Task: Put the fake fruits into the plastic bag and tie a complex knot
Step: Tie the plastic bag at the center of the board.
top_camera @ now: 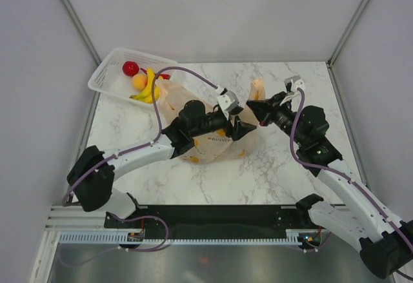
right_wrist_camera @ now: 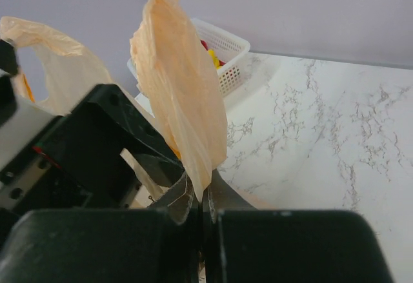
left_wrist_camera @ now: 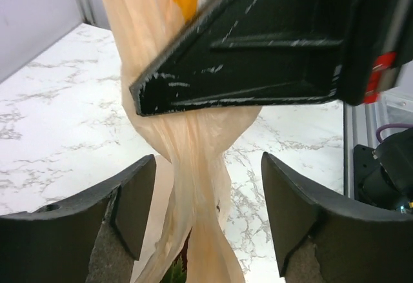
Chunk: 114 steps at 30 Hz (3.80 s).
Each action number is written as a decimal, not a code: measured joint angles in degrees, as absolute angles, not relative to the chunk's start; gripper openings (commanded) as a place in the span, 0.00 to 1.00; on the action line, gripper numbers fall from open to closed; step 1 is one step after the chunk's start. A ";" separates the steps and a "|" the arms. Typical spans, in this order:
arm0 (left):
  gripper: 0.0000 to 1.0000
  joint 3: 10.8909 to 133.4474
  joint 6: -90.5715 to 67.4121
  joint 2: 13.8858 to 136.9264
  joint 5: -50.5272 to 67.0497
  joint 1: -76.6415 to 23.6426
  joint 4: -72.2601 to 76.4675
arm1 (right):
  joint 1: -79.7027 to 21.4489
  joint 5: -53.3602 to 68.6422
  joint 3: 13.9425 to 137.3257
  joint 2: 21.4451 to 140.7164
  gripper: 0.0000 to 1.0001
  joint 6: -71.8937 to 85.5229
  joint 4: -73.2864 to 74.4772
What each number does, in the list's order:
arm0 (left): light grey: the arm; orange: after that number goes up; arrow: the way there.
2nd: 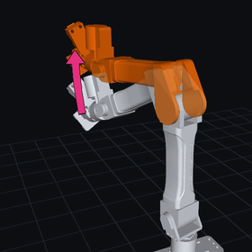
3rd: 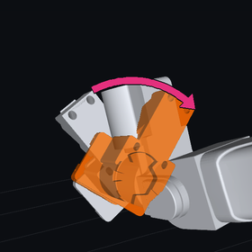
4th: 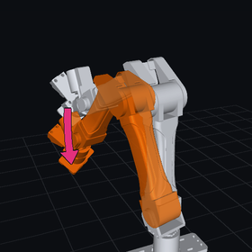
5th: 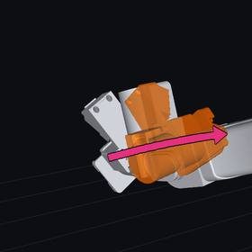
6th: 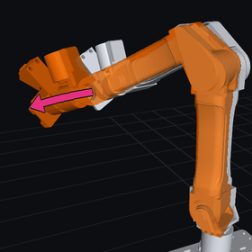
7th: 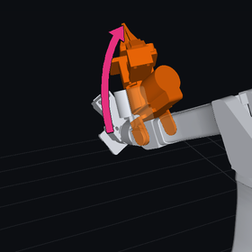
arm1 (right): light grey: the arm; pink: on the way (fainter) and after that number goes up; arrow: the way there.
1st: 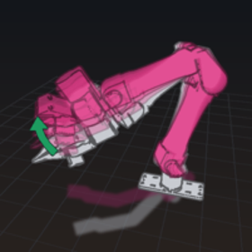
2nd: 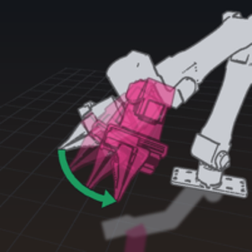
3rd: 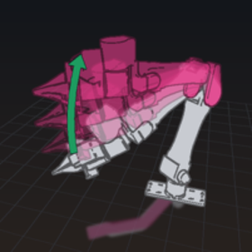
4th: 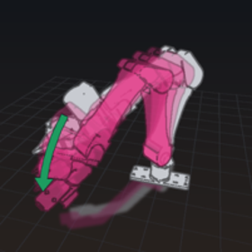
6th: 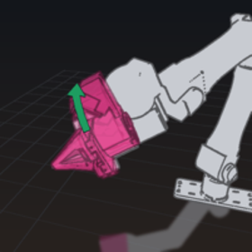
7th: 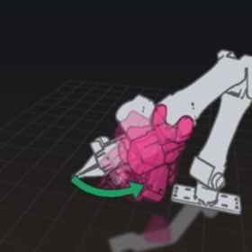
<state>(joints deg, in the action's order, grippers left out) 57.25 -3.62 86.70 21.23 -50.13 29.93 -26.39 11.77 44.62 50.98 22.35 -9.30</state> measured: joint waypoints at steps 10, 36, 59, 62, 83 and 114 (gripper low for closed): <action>0.85 59.00 -3.38 73.87 15.40 -50.11 21.78 | -26.39 10.57 44.62 50.98 0.00 21.65 -8.99; 0.02 82.98 -7.05 89.60 13.52 -50.13 10.55 | -29.74 7.42 44.62 51.92 0.02 19.11 -9.04; 0.02 83.72 -9.78 88.55 13.50 -50.11 8.93 | -40.10 -16.29 43.88 57.21 0.52 17.58 -13.50; 0.02 83.74 -9.98 88.40 13.37 -50.11 8.43 | -41.39 -19.57 41.12 57.67 0.52 17.43 -16.10; 0.02 83.90 -10.68 87.53 11.77 -50.11 0.82 | -45.80 -32.12 32.88 64.10 0.06 16.23 -28.62; 0.91 76.31 -5.78 59.42 -11.99 -50.11 -21.26 | -46.13 -33.54 34.85 61.45 0.00 14.72 -19.25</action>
<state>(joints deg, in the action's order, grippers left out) 76.31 -5.78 59.42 -11.99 -50.11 -21.26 -46.13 -33.54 34.85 61.45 14.72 -19.25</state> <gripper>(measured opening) 0.909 0.011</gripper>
